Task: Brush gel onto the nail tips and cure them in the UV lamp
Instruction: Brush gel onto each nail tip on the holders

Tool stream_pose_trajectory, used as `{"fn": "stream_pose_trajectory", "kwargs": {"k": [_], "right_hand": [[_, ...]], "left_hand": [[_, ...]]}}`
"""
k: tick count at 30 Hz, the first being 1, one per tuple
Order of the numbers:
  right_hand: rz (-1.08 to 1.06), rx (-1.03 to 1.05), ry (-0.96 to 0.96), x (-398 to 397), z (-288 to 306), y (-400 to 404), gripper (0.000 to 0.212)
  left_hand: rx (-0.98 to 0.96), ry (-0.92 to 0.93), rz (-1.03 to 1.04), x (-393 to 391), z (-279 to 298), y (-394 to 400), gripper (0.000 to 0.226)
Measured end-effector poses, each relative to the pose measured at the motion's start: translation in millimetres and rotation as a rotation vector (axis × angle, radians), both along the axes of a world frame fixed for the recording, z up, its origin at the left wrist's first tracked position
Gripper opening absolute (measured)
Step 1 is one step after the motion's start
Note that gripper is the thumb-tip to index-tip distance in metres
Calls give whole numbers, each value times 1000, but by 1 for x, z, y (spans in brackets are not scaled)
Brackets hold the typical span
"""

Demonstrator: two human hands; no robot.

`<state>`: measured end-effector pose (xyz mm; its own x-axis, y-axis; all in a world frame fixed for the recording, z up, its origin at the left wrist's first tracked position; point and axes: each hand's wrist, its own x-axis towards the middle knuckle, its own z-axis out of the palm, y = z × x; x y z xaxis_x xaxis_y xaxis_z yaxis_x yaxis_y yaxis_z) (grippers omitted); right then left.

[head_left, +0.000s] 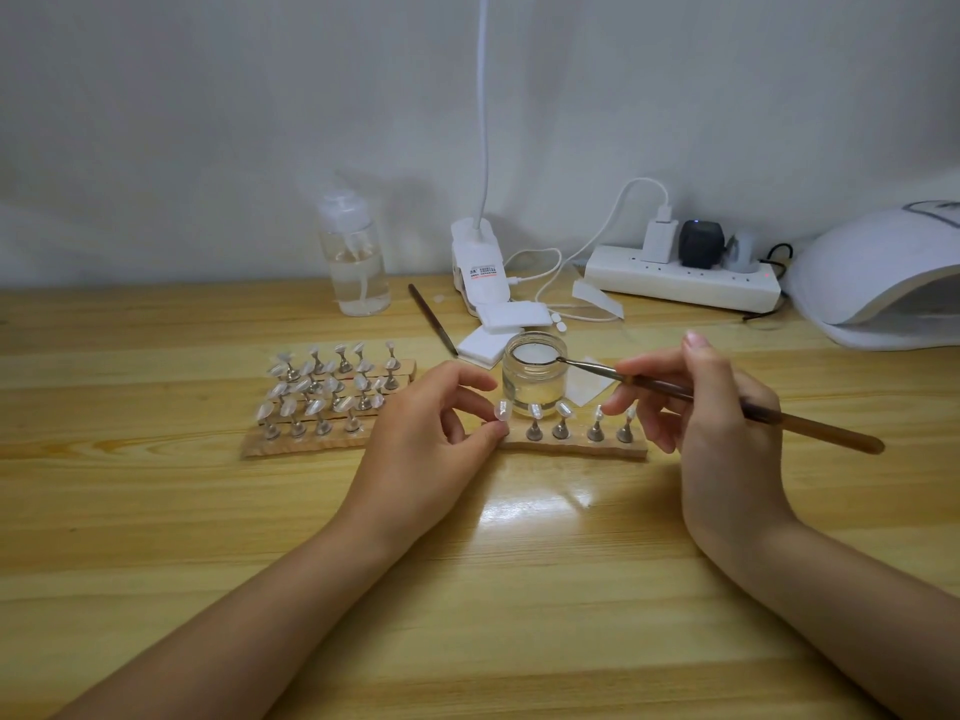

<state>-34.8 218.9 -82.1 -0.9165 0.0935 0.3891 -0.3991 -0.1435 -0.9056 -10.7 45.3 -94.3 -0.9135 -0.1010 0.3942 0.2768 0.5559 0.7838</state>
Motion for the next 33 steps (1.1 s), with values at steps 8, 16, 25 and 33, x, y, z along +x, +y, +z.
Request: {"fn": "stream_pose_trajectory", "kwargs": {"k": [8,16,25,33], "right_hand": [[-3,-22,-38,1,3,0,45],[6,-34,-81,1,4,0,45],[-24,-6,-64,1,4,1,43],[32,69,-37,2,8,2,23]], "left_hand": [[-94,-81,-36,4,2,1,29],[-132,-207,-128,2,11,-6,25],[-212,-232,-190,5,18,-11,27],[-314,-87,-127,3,7,-1,25]]}}
